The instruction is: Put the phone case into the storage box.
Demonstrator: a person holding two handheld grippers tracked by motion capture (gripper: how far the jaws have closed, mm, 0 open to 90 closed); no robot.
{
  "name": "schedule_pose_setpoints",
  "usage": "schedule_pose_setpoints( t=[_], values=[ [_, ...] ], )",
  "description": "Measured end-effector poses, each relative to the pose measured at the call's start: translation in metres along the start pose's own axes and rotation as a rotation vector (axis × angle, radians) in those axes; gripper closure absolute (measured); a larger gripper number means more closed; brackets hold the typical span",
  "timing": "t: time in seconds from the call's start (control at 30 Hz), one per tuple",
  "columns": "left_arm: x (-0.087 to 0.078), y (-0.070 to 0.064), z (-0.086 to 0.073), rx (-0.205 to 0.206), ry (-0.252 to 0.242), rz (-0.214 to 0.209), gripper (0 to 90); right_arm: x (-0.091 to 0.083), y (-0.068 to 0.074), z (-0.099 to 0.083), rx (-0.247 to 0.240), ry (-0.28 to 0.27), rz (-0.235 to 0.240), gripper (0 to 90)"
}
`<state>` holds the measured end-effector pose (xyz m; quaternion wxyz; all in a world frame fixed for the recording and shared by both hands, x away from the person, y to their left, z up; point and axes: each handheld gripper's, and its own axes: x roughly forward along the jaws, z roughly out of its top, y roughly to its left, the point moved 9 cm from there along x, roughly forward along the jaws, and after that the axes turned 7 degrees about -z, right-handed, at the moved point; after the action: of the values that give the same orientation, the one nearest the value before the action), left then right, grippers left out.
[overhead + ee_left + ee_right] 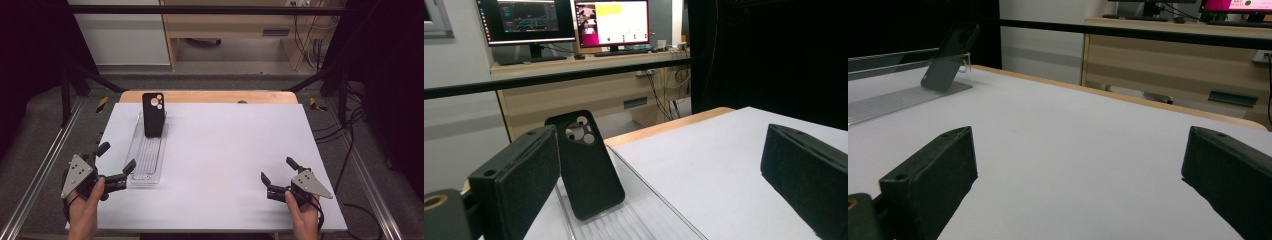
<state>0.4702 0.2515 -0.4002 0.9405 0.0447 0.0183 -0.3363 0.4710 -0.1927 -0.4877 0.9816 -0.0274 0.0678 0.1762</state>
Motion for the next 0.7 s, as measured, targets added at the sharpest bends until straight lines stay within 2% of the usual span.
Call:
schedule_pose_setpoints(
  t=[0.23, 0.7],
  values=[
    [0.002, -0.002, -0.007, 0.003, 0.006, -0.004, 2.0, 0.0, 0.0, 0.0, -0.002, 0.003, 0.002, 1.7],
    [0.002, -0.001, -0.023, -0.003, 0.029, -0.004, 2.0, -0.002, -0.011, 0.001, 0.008, -0.002, -0.022, 1.6]
  ],
)
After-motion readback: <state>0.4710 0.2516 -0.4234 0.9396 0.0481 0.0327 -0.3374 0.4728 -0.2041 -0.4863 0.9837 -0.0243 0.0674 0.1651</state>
